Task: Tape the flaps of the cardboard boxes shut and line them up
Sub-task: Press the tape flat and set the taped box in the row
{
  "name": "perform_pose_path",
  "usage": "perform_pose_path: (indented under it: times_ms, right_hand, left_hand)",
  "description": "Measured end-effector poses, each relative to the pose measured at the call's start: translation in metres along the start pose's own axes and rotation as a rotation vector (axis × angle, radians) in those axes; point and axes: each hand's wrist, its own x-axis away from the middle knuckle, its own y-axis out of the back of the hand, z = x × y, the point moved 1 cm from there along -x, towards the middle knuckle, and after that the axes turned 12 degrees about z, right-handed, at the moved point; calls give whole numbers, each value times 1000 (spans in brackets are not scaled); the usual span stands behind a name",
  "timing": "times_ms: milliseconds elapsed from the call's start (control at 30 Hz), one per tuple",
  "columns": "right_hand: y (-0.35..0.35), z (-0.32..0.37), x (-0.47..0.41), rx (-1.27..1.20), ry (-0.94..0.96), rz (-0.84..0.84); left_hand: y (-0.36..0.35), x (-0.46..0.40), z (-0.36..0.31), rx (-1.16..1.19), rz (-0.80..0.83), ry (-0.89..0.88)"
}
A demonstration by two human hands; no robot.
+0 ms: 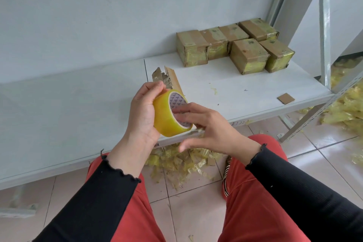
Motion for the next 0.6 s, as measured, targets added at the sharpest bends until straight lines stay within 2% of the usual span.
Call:
perform_pose_path:
  times_ms: [67,100,200,267,367,500,600]
  right_hand:
    - [-4,-2,-2,237,-38,-8]
    - [-4,-2,-3,240,-65,-33]
    - [-3,4,-7,131,-169,-90]
    - [-9,12,-10,72,-317,-82]
    - [-11,16,-13,11,-513,-87]
    - [-10,13,-11,-159,-615,-79]
    - [-24,15,-3,-543,-579,-166]
  left_hand:
    - [3,-6,-3,-54,28,26]
    - [5,-11,-6,-111,46,28]
    - [17,-38,-23,-291,24,-38]
    - [21,-59,-35,-348,-15,-58]
    - [20,-85,-37,-470,41,-56]
    - [27,-120,-41,-459,-11,-91]
    - [35,-144,-36,-510,36,-108]
